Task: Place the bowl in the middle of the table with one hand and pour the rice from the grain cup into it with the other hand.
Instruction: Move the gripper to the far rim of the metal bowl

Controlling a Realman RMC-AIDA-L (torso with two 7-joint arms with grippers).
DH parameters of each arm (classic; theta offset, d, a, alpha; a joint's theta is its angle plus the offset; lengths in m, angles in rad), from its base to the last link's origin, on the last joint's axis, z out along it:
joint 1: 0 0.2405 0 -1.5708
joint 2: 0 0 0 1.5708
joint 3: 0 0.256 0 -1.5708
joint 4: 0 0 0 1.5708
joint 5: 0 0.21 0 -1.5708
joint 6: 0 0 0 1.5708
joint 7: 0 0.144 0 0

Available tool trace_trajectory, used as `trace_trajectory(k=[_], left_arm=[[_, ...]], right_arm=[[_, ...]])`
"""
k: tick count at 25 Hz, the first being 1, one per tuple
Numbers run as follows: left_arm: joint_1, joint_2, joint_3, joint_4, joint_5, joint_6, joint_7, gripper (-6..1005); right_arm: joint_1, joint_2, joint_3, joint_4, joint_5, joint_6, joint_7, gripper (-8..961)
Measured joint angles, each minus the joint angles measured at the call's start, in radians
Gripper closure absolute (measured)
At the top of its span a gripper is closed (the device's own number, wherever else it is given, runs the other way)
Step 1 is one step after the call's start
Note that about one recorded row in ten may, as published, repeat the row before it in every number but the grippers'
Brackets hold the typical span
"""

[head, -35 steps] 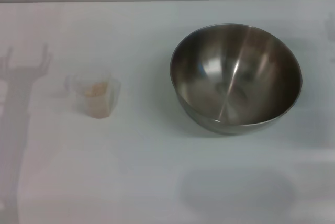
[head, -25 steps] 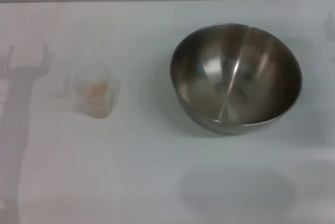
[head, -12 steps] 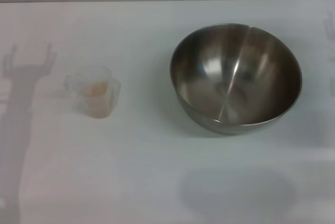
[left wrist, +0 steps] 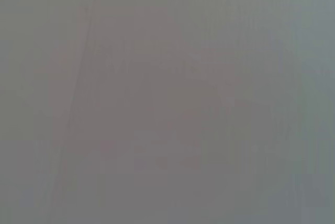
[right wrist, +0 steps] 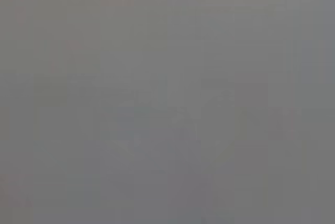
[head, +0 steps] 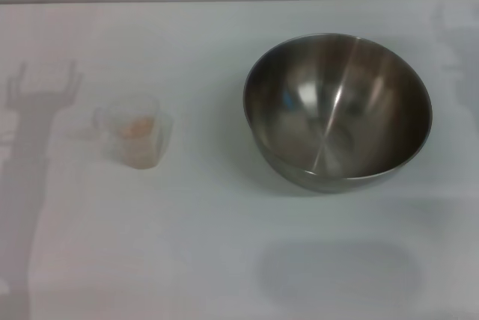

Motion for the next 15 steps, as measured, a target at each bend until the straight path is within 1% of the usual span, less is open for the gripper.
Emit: trace_trajectory(k=[1, 2, 5, 6, 8, 9, 10, 11, 12, 15], left_arm=[[0.000, 0.000, -0.002, 0.000, 0.000, 0.000, 0.000, 136], [0.000, 0.000, -0.002, 0.000, 0.000, 0.000, 0.000, 136], [0.000, 0.000, -0.005, 0.000, 0.000, 0.001, 0.000, 136], [0.000, 0.001, -0.006, 0.000, -0.002, 0.002, 0.001, 136], [0.001, 0.001, -0.012, 0.000, -0.005, 0.003, 0.001, 136], [0.001, 0.001, -0.015, 0.000, -0.005, 0.003, 0.001, 136], [0.001, 0.001, -0.015, 0.000, -0.005, 0.003, 0.001, 136], [0.002, 0.001, -0.020, 0.000, -0.006, 0.004, -0.001, 136], [0.002, 0.001, -0.020, 0.000, -0.006, 0.004, -0.001, 136], [0.004, 0.001, -0.028, 0.000, -0.007, 0.009, -0.003, 135]], right_arm=[[-0.034, 0.006, 0.036, -0.127, -0.040, 0.153, 0.000, 274], [-0.034, 0.006, 0.036, -0.127, -0.040, 0.153, 0.000, 274], [-0.080, 0.024, 0.093, -0.324, -0.097, 0.440, 0.000, 274], [-0.107, 0.031, 0.121, -0.457, -0.106, 0.644, -0.001, 274], [-0.125, 0.033, 0.154, -0.572, -0.110, 0.832, -0.002, 274], [-0.127, 0.033, 0.172, -0.620, -0.110, 0.917, -0.002, 274], [-0.127, 0.033, 0.172, -0.620, -0.110, 0.917, -0.002, 274], [-0.124, 0.032, 0.218, -0.726, -0.110, 1.123, -0.003, 273], [-0.124, 0.032, 0.218, -0.726, -0.110, 1.123, -0.003, 273], [-0.091, 0.028, 0.294, -0.843, -0.107, 1.419, -0.021, 273]])
